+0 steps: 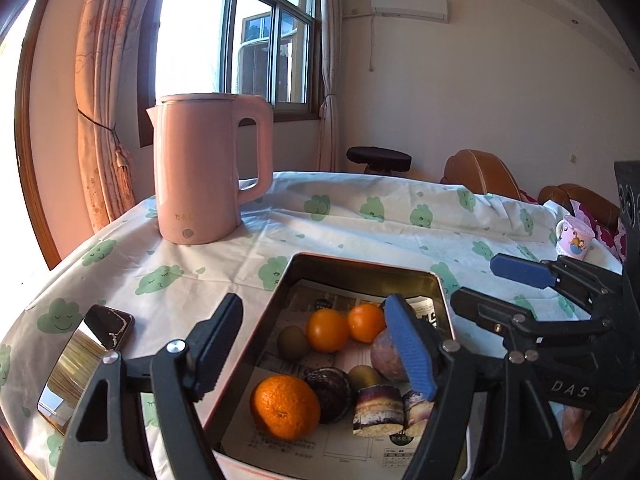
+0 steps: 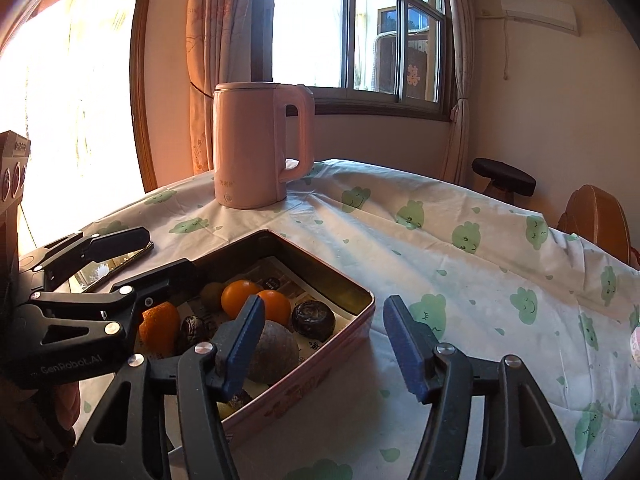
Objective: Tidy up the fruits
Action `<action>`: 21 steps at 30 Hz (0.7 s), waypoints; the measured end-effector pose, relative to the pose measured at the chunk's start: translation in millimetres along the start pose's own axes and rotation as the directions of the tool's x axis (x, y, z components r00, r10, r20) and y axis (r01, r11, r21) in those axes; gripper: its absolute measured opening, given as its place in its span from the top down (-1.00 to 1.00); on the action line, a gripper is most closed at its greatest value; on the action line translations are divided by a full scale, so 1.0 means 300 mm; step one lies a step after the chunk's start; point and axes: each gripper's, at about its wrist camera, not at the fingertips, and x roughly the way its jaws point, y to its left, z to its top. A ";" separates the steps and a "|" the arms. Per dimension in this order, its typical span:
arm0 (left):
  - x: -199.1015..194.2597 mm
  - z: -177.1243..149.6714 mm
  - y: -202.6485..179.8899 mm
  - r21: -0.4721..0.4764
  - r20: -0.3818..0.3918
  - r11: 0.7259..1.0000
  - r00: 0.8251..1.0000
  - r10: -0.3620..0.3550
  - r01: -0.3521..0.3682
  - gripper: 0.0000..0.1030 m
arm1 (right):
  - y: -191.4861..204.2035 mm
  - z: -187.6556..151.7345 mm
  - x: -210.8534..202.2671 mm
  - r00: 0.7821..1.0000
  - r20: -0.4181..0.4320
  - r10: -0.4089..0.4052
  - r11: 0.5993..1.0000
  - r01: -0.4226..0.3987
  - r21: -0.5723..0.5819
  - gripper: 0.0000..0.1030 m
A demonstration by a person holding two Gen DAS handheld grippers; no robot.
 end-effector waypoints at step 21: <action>-0.090 -0.032 -0.087 0.008 0.044 1.000 0.999 -0.027 0.027 -0.76 | -0.048 -0.072 -0.192 0.995 0.073 -0.062 0.996 0.057 0.067 -0.40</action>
